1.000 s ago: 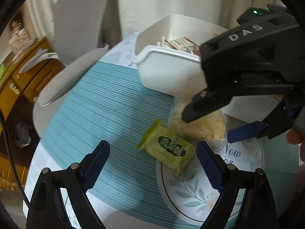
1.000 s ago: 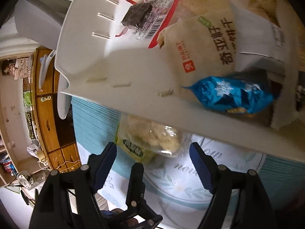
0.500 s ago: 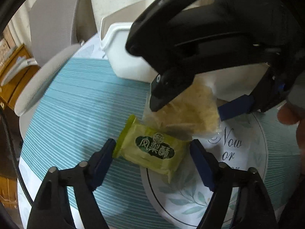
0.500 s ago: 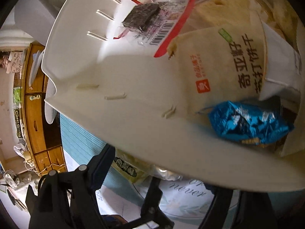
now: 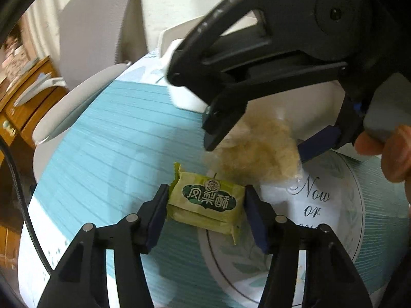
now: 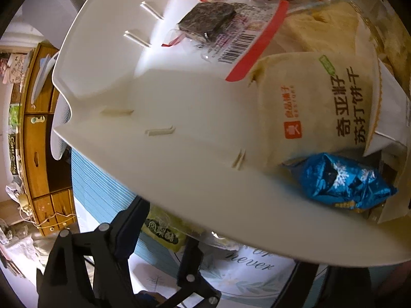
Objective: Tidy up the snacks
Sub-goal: 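Grasp the green pineapple-cake packet with the left tool while the right tool grasps the rice-cake bag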
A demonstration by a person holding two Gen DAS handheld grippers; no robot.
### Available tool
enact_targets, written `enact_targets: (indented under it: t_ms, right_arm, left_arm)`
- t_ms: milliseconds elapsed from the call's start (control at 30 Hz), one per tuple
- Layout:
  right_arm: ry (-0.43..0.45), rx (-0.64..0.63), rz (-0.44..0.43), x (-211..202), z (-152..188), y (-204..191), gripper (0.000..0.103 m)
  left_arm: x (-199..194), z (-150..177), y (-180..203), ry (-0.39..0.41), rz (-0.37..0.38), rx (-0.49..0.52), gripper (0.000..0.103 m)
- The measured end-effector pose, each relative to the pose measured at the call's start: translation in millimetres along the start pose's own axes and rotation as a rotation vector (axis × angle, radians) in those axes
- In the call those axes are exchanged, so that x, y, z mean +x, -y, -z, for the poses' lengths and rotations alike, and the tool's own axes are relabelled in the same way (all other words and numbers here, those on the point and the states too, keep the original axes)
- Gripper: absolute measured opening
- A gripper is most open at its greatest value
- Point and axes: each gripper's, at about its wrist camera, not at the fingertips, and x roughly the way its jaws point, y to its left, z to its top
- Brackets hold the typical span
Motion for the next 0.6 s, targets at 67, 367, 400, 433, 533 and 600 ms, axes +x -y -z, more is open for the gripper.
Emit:
enact_targets:
  t_ms: [67,367,400,433,533,600]
  right_arm:
    - [0.003,-0.012,0.019,2,0,-4,0.093]
    - [0.019,-0.098,0.150,13,7,-28,0.091]
    - [0.023,-0.103,0.157,14,8,-30,0.091]
    - [0.028,-0.107,0.164,14,10,-30,0.090]
    - [0.043,-0.125,0.185,13,14,-32,0.081]
    - [0.059,-0.159,0.170,10,18,-34,0.071]
  left_arm:
    - [-8,9,-7,-0.002,-0.014,-0.035,0.055]
    - [-35,41,-23,-0.024,-0.123,-0.269,0.055]
    - [-38,44,-23,-0.022,-0.135,-0.307,0.055]
    - [-43,50,-27,-0.022,-0.143,-0.348,0.055]
    - [-52,61,-29,-0.039,-0.186,-0.454,0.055]
    - [-56,67,-27,-0.053,-0.226,-0.516,0.055]
